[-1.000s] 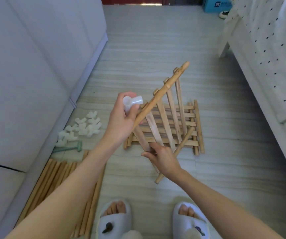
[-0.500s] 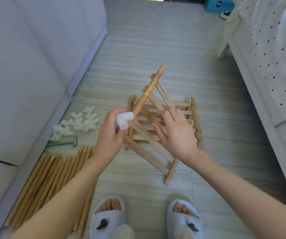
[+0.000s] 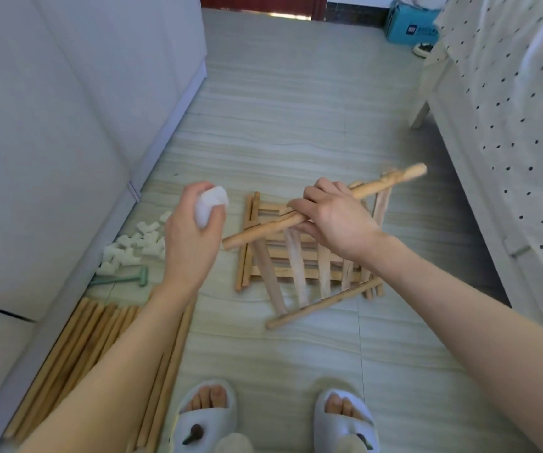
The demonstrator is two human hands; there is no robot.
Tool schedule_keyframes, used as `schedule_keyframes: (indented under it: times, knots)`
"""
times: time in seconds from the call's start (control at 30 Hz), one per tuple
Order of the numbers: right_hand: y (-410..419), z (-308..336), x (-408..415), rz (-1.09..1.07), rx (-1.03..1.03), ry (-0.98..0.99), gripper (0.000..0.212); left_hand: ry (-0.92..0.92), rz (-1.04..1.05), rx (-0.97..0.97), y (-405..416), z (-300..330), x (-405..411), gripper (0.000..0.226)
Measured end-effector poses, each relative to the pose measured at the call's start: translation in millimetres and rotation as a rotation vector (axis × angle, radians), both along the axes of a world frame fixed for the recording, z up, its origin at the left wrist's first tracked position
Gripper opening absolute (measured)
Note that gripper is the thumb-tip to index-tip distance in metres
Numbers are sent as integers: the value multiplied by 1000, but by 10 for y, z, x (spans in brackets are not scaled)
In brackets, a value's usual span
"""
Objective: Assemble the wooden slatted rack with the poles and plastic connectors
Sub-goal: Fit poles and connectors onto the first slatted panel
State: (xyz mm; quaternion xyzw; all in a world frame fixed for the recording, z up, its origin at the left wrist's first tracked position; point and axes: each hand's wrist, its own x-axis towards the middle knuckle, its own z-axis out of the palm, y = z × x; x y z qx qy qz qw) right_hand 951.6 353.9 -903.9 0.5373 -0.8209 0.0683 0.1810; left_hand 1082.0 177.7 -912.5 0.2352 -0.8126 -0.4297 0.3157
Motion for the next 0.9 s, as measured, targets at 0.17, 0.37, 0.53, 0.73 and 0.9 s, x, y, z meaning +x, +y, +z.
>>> schedule_keyframes:
  times: [0.17, 0.37, 0.53, 0.73, 0.9]
  knots:
    - [115, 71, 299, -96, -20, -10, 44, -287, 34, 247, -46, 170, 116, 37]
    - [226, 50, 518, -151, 17, -26, 39, -401, -127, 374, -12, 121, 435, 37]
    - [294, 79, 627, -146, 2, -53, 41, -514, -64, -53, -26, 66, 631, 38]
    - [354, 110, 743, -248, 0, -203, 47, -436, -23, -31, 82, 155, 729, 40]
    - [372, 12, 883, -170, -33, -243, 41, -397, -70, -82, 134, 148, 795, 38]
